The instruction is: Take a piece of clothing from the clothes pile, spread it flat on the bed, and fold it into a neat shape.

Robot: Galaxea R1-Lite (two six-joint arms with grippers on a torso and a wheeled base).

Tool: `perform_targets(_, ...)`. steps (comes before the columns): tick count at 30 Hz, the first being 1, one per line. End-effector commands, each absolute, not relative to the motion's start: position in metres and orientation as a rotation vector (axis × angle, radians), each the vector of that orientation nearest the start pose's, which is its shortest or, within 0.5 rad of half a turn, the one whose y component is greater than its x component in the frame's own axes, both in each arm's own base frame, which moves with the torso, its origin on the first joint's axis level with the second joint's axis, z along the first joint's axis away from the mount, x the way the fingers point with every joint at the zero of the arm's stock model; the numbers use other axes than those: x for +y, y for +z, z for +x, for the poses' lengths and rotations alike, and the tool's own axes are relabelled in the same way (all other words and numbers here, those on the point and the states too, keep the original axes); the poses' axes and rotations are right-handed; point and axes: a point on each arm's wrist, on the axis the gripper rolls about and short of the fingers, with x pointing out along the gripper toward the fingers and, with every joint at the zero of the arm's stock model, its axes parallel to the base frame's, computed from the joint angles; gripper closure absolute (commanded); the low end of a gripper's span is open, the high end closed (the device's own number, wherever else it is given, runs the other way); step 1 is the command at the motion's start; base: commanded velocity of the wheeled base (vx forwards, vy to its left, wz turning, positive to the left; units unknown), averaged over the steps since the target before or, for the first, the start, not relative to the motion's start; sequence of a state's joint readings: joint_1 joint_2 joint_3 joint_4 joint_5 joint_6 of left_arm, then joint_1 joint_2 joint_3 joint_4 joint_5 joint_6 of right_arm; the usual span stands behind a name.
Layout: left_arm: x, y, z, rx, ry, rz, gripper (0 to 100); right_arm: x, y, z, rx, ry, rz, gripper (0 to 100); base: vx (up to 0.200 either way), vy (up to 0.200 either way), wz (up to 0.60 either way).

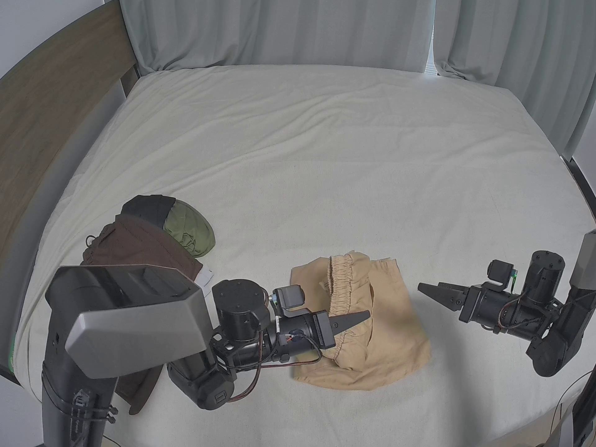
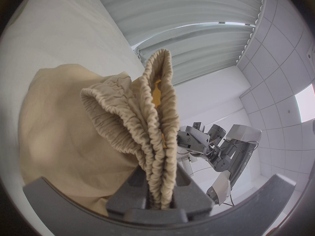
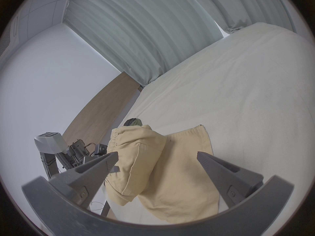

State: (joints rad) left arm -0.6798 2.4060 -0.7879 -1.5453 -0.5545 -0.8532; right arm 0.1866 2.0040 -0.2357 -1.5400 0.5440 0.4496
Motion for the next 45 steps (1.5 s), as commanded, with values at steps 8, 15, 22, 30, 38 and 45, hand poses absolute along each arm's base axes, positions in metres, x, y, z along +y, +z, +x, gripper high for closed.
perform_targets(8, -0.256, 0.010, 0.296, 0.608, -1.107, -0.737, 0, 0.061, 0.063, 0.255, 0.397, 0.669, 0.468, 0, 0.000, 0.000, 0.00)
perform_targets(15, -0.255, 0.008, 0.301, 0.584, -1.069, -0.743, 0, 0.061, 0.062, 0.254, 0.402, 0.669, 0.469, 0, 0.000, 0.000, 0.00)
perform_targets(22, -0.252, 0.008, 0.299, 0.581, -1.057, -0.738, 0, 0.063, 0.061, 0.253, 0.411, 0.676, 0.467, 0, 0.000, 0.000, 0.00)
perform_targets(30, -0.223, 0.038, 0.291, 0.542, -1.019, -0.748, 0, 0.068, 0.055, 0.249, 0.442, 0.688, 0.459, 0, 0.000, 0.000, 0.00)
perform_targets(38, -0.185, 0.072, 0.275, 0.488, -1.006, -0.724, 0, 0.074, 0.052, 0.246, 0.456, 0.710, 0.440, 0, 0.000, 0.000, 0.00)
perform_targets(45, -0.153, 0.105, 0.255, 0.423, -1.045, -0.701, 0, 0.085, 0.055, 0.240, 0.457, 0.754, 0.428, 0, 0.000, 0.000, 0.00)
